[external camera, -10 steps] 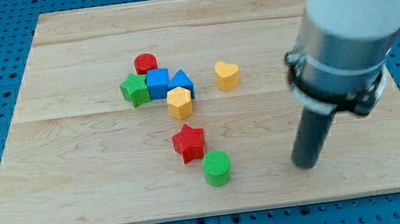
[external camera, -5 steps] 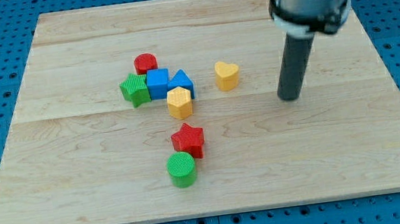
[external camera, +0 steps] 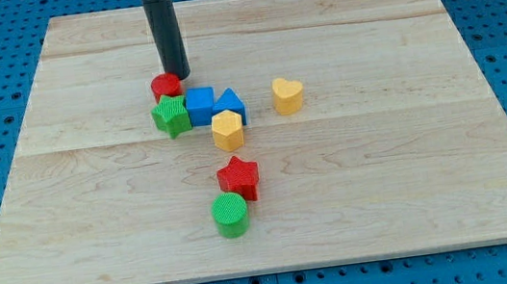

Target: Separate the blue blocks

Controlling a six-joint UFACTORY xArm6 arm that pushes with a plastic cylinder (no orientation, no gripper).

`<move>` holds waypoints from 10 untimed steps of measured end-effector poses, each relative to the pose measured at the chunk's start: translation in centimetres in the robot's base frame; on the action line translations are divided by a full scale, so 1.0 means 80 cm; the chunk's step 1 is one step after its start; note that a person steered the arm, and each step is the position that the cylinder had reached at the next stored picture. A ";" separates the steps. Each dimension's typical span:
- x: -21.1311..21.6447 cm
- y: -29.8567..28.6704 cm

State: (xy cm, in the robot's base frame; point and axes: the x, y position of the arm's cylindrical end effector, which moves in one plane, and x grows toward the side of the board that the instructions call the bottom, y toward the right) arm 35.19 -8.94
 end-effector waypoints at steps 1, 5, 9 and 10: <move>0.054 0.001; 0.059 0.033; 0.172 0.076; 0.162 0.077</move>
